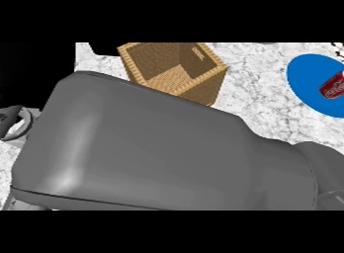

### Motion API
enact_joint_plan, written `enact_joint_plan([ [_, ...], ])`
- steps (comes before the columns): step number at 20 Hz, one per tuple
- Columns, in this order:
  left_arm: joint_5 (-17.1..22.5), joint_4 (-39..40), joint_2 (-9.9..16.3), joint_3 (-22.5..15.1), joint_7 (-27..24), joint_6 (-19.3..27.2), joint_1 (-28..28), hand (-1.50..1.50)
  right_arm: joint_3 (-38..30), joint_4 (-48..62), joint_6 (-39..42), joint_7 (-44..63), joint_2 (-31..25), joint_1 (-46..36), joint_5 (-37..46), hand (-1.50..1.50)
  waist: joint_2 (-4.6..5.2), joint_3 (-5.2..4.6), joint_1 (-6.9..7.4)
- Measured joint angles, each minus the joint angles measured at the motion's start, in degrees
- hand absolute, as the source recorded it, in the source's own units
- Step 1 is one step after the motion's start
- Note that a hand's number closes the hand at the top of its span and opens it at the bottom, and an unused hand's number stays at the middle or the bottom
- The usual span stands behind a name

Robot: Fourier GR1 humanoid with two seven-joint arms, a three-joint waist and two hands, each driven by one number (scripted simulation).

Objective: Pick the sweet potato from the placemat and place it in the basket

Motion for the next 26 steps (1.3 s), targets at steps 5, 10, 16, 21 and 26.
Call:
enact_joint_plan([
  [5, 0.13, -0.19, 0.26, 0.81, -0.26, 0.47, 0.28, 0.00, -0.36, 11.80, 4.20, -1.03, 0.06, -5.71, -1.75, 1.50, 0.37, 0.09, -1.18],
  [10, 0.61, -0.81, 0.83, 1.64, -0.76, 0.21, 1.24, 0.00, -1.25, 21.23, 7.03, -3.55, 0.05, -7.88, -1.33, 1.50, 0.51, 0.23, -2.24],
  [16, 0.74, -2.92, 0.71, 2.06, -0.21, 0.61, 2.79, 0.00, -3.18, 26.03, 8.15, -10.26, -0.95, -4.83, 0.19, 1.50, 0.48, 0.35, -3.18],
  [21, 0.94, -1.77, 0.89, 2.61, -0.73, 0.24, 2.43, 0.00, -5.62, 28.65, 8.22, -17.25, -1.78, -1.86, 0.70, 1.50, 0.54, 0.36, -3.53],
  [26, 0.93, -1.51, 1.24, 2.89, -2.04, -0.36, 3.48, 0.00, -5.46, 30.88, 6.77, -20.96, -0.36, 1.69, 2.67, 1.50, 0.54, 0.37, -3.38],
])
